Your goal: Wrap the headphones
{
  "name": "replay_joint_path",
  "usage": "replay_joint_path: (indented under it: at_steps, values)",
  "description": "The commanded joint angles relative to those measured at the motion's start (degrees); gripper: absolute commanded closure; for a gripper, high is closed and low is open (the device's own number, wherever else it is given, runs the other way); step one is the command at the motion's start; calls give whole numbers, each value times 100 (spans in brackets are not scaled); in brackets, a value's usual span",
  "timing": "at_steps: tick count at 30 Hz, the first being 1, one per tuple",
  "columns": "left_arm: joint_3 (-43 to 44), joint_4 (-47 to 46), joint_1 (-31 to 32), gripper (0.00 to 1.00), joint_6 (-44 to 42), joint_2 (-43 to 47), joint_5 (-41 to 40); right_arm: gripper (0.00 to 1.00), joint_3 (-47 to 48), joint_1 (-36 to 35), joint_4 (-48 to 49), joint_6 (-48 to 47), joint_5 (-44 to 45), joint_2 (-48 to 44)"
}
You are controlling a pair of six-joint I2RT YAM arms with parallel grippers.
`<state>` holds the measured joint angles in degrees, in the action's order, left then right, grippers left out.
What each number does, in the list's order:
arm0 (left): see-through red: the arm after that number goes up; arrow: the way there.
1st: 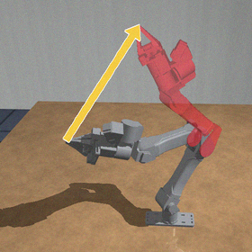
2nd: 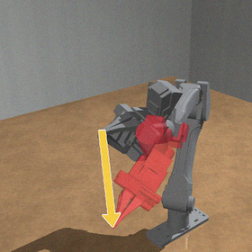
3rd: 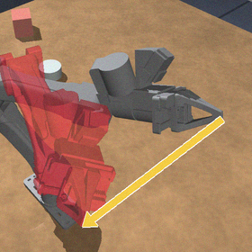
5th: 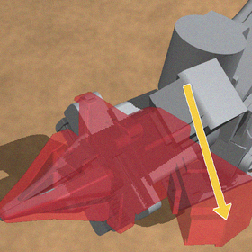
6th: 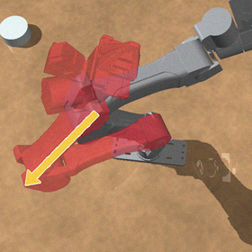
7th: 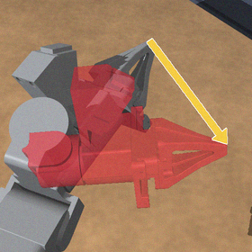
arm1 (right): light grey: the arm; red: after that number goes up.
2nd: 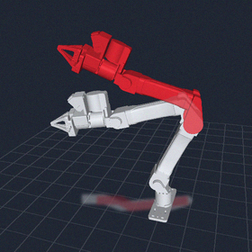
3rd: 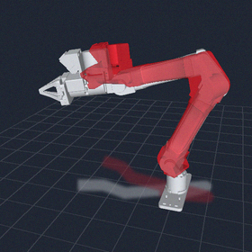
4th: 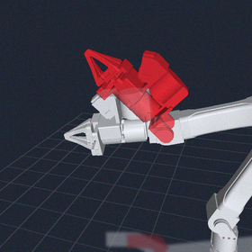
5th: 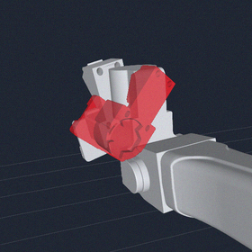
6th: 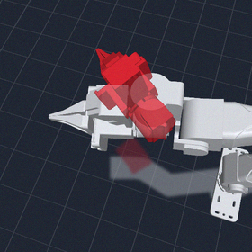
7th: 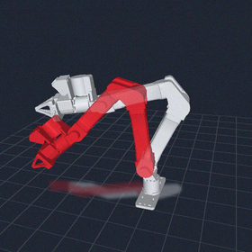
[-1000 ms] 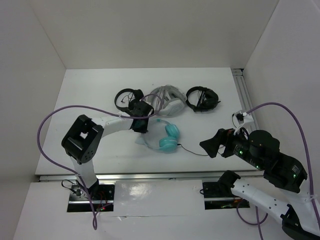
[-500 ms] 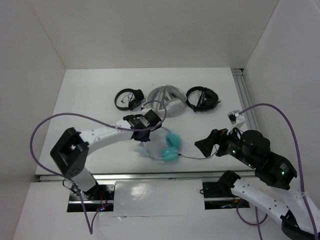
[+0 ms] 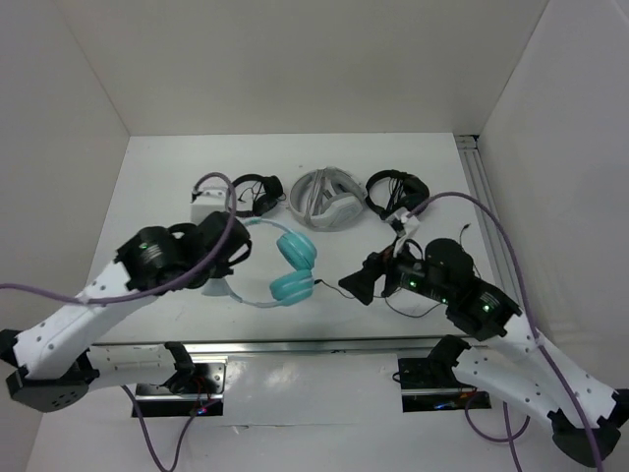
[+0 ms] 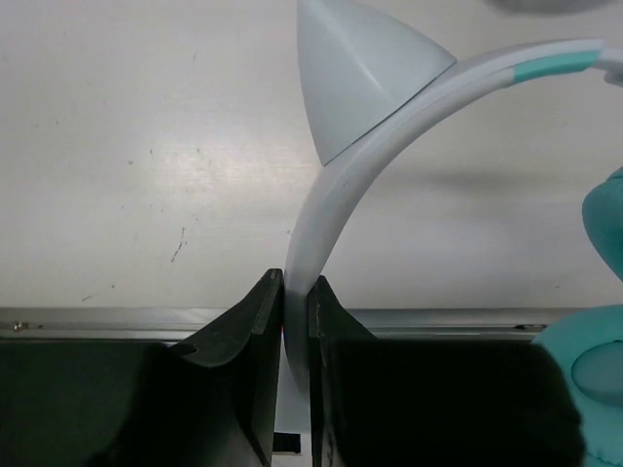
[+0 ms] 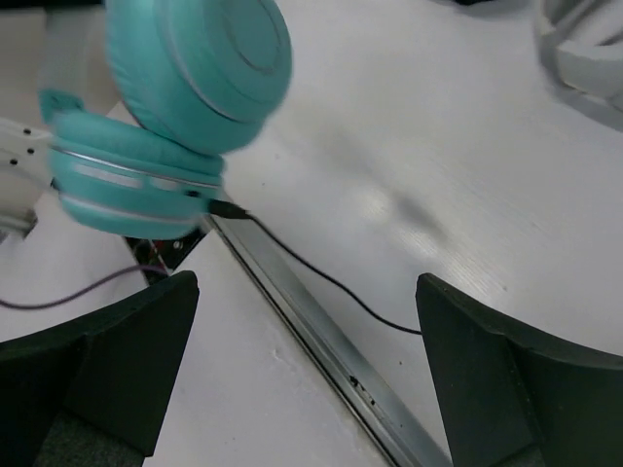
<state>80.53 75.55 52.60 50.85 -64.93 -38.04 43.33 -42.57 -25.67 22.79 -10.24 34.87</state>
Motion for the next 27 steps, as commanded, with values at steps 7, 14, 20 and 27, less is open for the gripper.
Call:
replay_joint_path:
  at_steps: [7, 14, 20, 27]
  values:
    - [1973, 267, -303, 100, -1437, 947, 719, 0, -133, -181, 2444, -1206, -1175, 1688]
    - [2081, 267, -681, 100, -1675, 1104, 895, 0, -132, -287, 3155, -1190, -1323, 2551]
    - [2194, 267, -742, 100, -1474, 1105, 957, 4, -817, -287, 4411, -873, -1672, 2708]
    - [2371, 267, -742, 100, -1191, 1052, 790, 29, -1142, -533, 5264, -758, -1928, 3420]
